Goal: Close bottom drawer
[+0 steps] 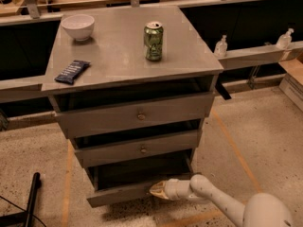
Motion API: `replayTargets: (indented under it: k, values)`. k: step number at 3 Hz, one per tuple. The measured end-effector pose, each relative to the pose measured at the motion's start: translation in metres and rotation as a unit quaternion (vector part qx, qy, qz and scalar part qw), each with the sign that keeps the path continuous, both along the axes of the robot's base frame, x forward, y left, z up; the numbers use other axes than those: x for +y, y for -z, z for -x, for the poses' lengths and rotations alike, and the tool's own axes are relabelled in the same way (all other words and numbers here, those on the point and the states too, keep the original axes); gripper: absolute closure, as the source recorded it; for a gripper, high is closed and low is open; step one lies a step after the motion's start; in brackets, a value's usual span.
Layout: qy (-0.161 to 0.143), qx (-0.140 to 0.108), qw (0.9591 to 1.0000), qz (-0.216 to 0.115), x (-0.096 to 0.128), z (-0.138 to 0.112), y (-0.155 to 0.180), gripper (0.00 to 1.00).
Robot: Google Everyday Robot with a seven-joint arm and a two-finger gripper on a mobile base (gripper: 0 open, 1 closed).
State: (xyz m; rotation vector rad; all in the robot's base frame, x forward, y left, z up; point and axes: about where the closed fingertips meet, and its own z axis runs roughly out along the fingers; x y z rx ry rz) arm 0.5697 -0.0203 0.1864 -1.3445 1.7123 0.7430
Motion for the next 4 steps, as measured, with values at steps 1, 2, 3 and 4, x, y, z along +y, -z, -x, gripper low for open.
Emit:
replayTargets:
  k: [1,2,3,4]
  values:
    - [0.000,0.000,1.0000,0.000,0.000,0.000,0.000,1.00]
    - [0.010,-0.019,0.9997,-0.008,0.000,-0.012,-0.001,1.00]
    - [0.010,-0.019,0.9997,-0.008,0.000,-0.011,-0.001,1.00]
    - [0.016,-0.033,0.9992,-0.014,0.001,-0.021,0.000,1.00]
